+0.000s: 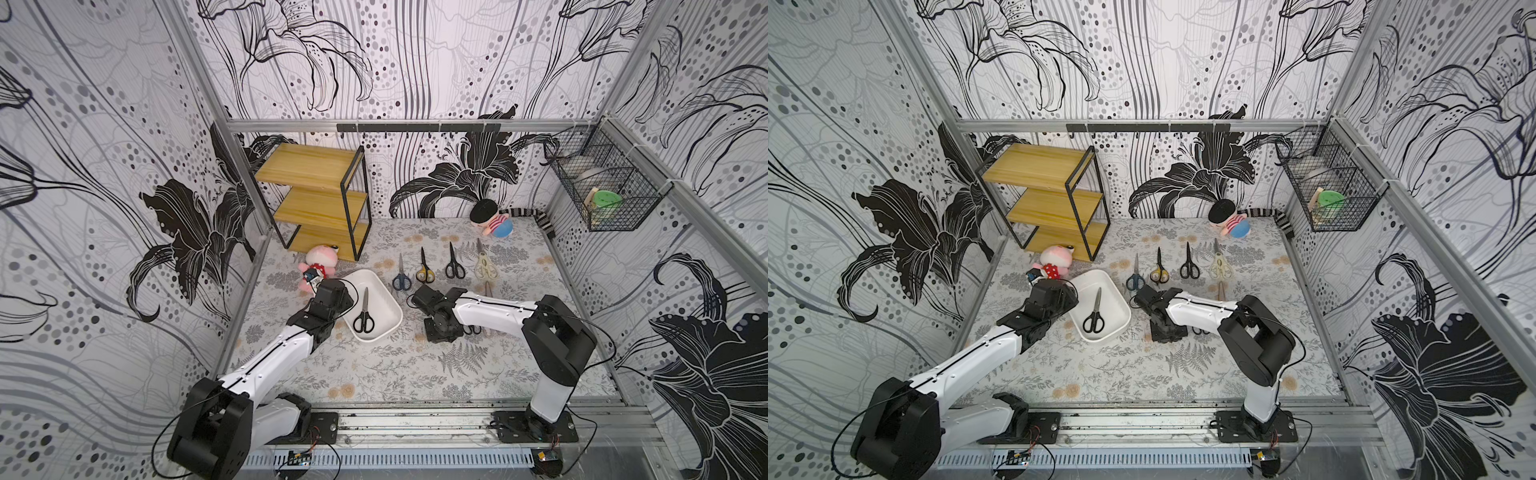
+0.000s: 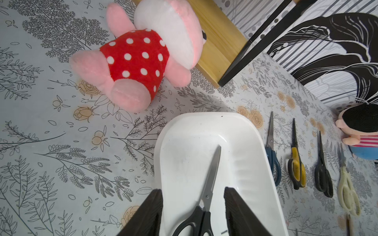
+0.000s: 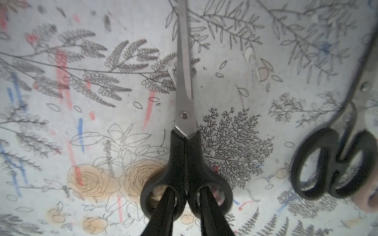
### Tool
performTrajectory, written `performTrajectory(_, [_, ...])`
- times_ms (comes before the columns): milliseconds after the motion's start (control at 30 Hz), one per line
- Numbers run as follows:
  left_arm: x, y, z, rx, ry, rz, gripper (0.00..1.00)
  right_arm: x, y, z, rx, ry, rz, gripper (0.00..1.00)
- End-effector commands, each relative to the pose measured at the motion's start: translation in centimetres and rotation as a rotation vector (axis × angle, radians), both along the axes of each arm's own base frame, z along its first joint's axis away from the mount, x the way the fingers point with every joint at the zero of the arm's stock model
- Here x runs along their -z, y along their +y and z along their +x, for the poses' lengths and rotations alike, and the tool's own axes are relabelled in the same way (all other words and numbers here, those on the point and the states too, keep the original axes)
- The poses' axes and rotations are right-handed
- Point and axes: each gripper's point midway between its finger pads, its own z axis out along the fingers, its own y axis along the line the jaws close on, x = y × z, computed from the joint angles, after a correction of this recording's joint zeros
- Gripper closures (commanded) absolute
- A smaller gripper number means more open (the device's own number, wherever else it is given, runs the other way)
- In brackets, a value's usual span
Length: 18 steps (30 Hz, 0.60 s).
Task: Take the scissors out of the storage box
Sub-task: Place the scissors at the center of the board.
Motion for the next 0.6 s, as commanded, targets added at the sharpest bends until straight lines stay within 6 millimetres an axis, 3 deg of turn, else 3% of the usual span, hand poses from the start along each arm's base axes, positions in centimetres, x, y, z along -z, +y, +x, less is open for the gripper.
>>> performTrajectory(0, [0.3,0.3,0.6,0.011,-0.01,0.043,0.47,-2.0,-0.7,0.8,0.014,-0.035,-0.039,0.69])
performTrajectory(167, [0.1,0.3,0.9,0.009,-0.009,0.059,0.47,-5.6,1.4,2.6,-0.022,-0.096,0.025,0.66])
performTrajectory(433, [-0.8,0.4,1.2,-0.015,-0.029,0.022,0.46,-10.2,9.0,6.0,-0.194,-0.171,0.222,0.66])
performTrajectory(567, [-0.8,0.8,0.8,-0.031,-0.03,0.007,0.47,-11.3,12.7,7.5,-0.272,-0.2,0.281,0.66])
